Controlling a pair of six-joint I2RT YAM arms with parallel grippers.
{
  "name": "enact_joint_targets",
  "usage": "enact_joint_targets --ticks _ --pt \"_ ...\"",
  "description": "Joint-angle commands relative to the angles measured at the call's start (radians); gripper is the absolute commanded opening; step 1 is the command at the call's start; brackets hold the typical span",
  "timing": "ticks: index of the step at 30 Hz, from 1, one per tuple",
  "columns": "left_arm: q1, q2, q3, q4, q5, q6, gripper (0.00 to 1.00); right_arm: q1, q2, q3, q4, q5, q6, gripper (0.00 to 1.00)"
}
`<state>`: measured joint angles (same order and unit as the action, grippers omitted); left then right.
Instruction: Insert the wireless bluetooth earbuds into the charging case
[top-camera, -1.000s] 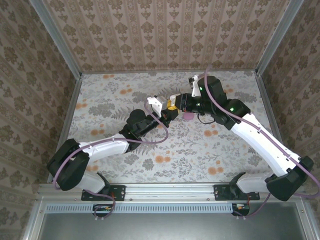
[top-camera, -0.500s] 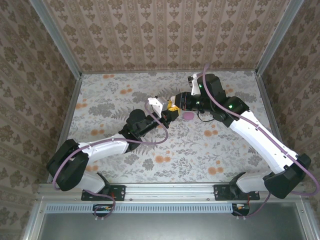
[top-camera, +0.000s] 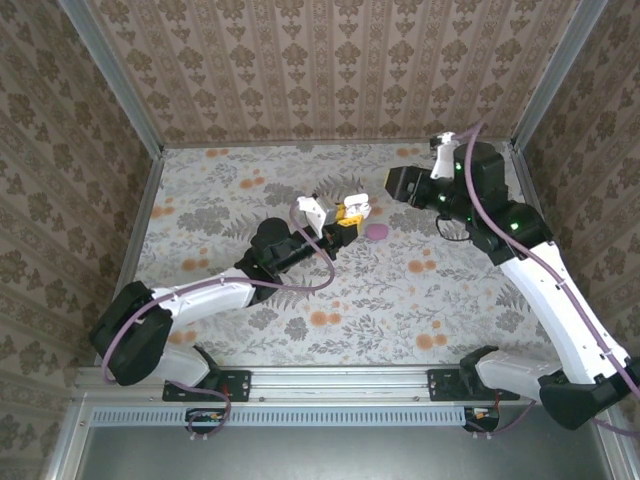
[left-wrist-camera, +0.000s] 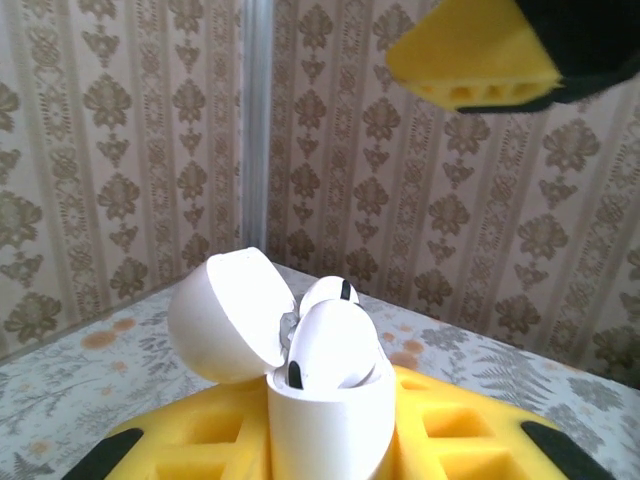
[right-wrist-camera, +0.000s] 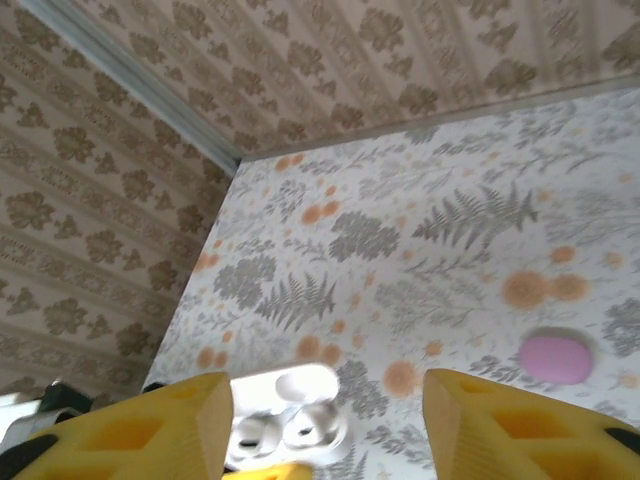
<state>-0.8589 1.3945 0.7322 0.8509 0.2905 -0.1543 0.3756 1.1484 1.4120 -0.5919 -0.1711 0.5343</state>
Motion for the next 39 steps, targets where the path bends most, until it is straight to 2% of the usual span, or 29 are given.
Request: enact_joint_targets --ticks 1,6,11,14,20,39 --pt "0.013 -0.035 0.063 -0.052 0.138 0.056 0.28 -0.058 0.007 -0.016 -0.055 -0.096 -0.025 0.58" --pt "0.014 -0.052 0.104 -0.148 0.222 0.106 0.28 -0.151 0.07 0.007 -0.096 -0.292 0.002 0.61" --pt "0.014 -0.063 0.15 -0.266 0.278 0.163 0.28 -0.165 0.123 0.019 -0.075 -0.41 0.036 0.61" --pt "0.013 -0.062 0.159 -0.279 0.284 0.173 0.28 -0.165 0.155 0.021 -0.045 -0.487 0.063 0.61" --pt "0.012 -0.065 0.168 -0.286 0.28 0.178 0.28 -0.159 0.172 0.028 -0.014 -0.543 0.078 0.61" --pt "0.012 -0.057 0.16 -0.225 0.231 0.157 0.28 -0.121 0.28 0.019 -0.155 -0.665 -0.045 0.56"
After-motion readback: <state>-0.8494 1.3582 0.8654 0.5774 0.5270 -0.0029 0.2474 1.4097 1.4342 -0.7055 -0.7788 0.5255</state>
